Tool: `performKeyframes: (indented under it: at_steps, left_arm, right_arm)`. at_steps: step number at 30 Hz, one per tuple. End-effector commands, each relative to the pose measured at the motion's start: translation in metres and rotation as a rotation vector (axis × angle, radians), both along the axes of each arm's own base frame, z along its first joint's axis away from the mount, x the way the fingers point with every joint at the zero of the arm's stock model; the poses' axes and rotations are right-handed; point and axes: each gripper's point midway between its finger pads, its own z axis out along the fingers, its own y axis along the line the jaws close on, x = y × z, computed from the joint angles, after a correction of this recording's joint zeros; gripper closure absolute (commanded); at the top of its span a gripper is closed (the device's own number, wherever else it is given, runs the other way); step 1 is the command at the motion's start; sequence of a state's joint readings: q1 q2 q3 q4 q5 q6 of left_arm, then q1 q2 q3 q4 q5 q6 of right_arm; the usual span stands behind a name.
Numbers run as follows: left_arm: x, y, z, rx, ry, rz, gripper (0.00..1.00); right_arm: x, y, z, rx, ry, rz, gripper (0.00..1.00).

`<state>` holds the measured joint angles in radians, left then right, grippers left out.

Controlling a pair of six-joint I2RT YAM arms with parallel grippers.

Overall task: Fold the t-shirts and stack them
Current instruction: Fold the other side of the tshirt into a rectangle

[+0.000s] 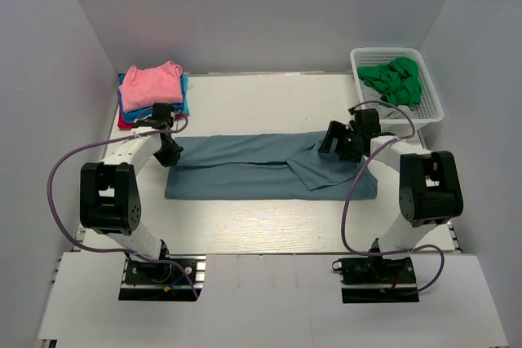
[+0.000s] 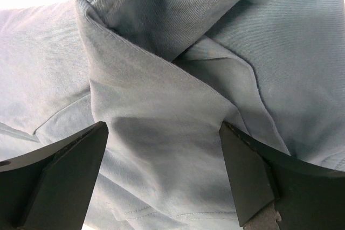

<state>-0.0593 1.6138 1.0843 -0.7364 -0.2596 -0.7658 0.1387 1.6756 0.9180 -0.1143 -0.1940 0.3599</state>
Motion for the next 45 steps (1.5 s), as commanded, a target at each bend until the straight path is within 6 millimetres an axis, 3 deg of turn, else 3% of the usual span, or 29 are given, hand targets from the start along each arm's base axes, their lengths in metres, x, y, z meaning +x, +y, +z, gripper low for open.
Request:
performKeyframes:
  at_steps: [1, 3, 4, 5, 6, 7, 11, 12, 15, 19, 22, 24, 27, 29, 30, 37, 45]
  left_arm:
    - [-0.009, 0.013, 0.009, 0.051, 0.000, 0.079, 0.82]
    - [-0.010, 0.013, 0.007, 0.053, 0.023, 0.079, 0.69]
    - [-0.005, 0.013, 0.010, 0.052, 0.014, 0.079, 0.41]
    - [-0.004, 0.013, 0.009, 0.053, 0.024, 0.079, 0.23]
    - [0.003, 0.011, 0.017, 0.042, 0.007, 0.076, 0.07]
    - [0.006, 0.011, 0.022, 0.041, 0.000, 0.076, 0.00]
    - [0.022, 0.002, 0.048, -0.003, -0.061, 0.040, 0.00]
    - [0.029, -0.001, 0.063, -0.011, -0.098, 0.005, 0.00]
    - [0.052, -0.020, 0.089, -0.066, -0.199, -0.079, 0.00]
    - [0.072, -0.056, 0.100, -0.205, -0.282, -0.225, 0.00]
    - [0.082, -0.073, 0.090, -0.279, -0.282, -0.292, 0.00]
    - [0.087, -0.079, 0.080, -0.306, -0.269, -0.306, 0.00]
    - [0.086, -0.091, 0.063, -0.368, -0.249, -0.346, 0.00]
    - [0.083, -0.091, 0.040, -0.372, -0.199, -0.337, 0.00]
    - [0.083, -0.089, 0.034, -0.364, -0.187, -0.330, 0.00]
    - [0.069, -0.079, -0.016, -0.375, -0.086, -0.278, 0.00]
    - [0.064, -0.072, -0.026, -0.341, -0.055, -0.245, 0.00]
  right_arm:
    - [-0.023, -0.003, -0.019, -0.020, 0.100, 0.018, 0.09]
    - [-0.023, -0.003, -0.015, -0.018, 0.092, 0.026, 0.09]
    - [-0.023, -0.003, -0.013, -0.018, 0.091, 0.028, 0.09]
    - [-0.017, -0.003, -0.003, -0.019, 0.066, 0.030, 0.09]
    - [-0.018, -0.002, 0.000, -0.020, 0.068, 0.036, 0.09]
    - [-0.018, -0.002, 0.006, -0.020, 0.058, 0.039, 0.09]
    - [-0.009, -0.001, 0.042, -0.016, -0.030, 0.033, 0.09]
    - [-0.006, -0.003, 0.062, -0.019, -0.082, 0.026, 0.09]
    - [-0.007, -0.012, 0.081, -0.046, -0.115, -0.008, 0.09]
    - [-0.025, -0.031, 0.076, -0.114, -0.034, -0.111, 0.09]
    - [-0.052, -0.050, 0.068, -0.168, 0.056, -0.189, 0.09]
    - [-0.058, -0.055, 0.061, -0.173, 0.067, -0.203, 0.09]
    - [-0.064, -0.055, 0.049, -0.142, 0.093, -0.217, 0.09]
    - [-0.069, -0.047, 0.038, -0.083, 0.139, -0.209, 0.09]
    - [-0.066, -0.039, 0.038, -0.048, 0.134, -0.186, 0.09]
    - [-0.065, -0.040, 0.017, -0.003, 0.178, -0.192, 0.09]
    - [-0.055, -0.044, 0.005, 0.027, 0.176, -0.228, 0.09]
